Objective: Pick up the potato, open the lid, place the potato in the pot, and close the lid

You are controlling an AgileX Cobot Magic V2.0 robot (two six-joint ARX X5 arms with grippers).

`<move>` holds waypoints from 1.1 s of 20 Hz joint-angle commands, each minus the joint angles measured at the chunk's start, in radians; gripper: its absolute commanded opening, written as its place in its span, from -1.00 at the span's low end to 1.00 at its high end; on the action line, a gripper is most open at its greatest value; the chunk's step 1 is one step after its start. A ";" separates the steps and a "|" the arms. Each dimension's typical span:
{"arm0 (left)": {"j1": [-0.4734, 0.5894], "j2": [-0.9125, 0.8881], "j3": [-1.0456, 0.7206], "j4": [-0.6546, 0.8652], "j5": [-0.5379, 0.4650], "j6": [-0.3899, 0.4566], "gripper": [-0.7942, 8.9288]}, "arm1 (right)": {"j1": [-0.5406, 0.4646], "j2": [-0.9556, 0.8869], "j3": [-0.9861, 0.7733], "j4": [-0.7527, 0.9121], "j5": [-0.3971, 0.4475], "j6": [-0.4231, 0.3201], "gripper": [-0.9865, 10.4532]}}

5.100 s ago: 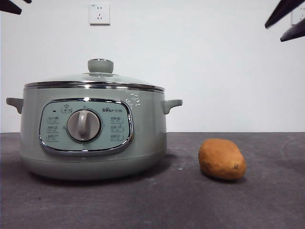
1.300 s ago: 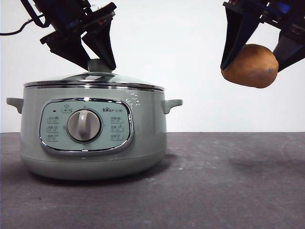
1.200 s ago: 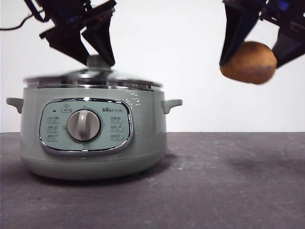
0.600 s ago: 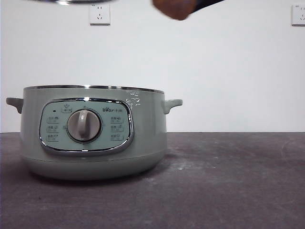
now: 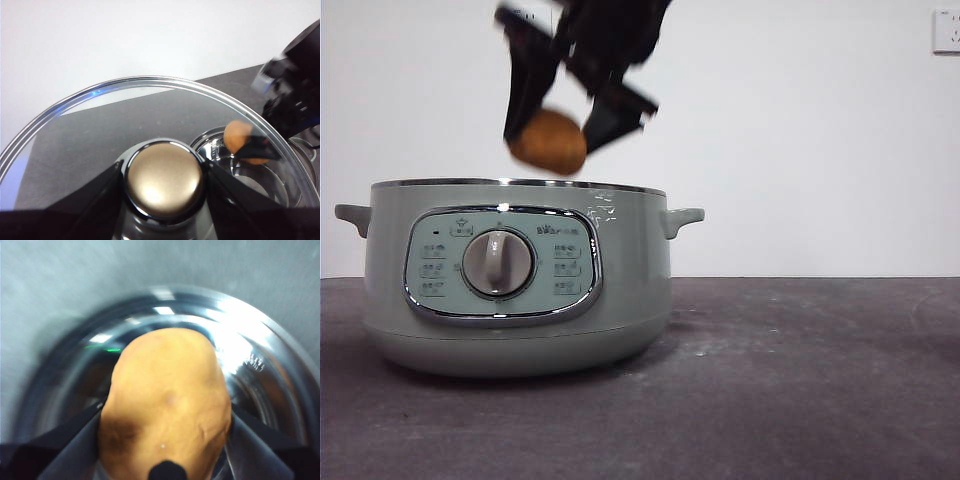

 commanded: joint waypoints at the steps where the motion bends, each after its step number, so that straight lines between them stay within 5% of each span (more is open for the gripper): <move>1: 0.000 -0.005 0.013 0.032 -0.006 -0.003 -0.85 | 0.003 0.063 0.002 0.007 0.005 -0.029 -0.85; 12: 0.000 -0.003 0.013 0.010 -0.005 -0.004 -0.85 | 0.075 0.174 0.002 -0.003 0.134 -0.118 -0.85; 14: 0.000 -0.002 0.013 0.005 -0.005 -0.004 -0.85 | 0.075 0.174 0.002 -0.003 0.138 -0.126 -0.74; 17: 0.000 -0.002 0.013 -0.001 -0.005 -0.004 -0.85 | 0.074 0.174 0.002 -0.024 0.161 -0.122 -0.18; 22: 0.000 -0.002 0.013 -0.001 -0.005 -0.004 -0.85 | 0.073 0.143 0.003 -0.026 0.158 -0.097 -0.16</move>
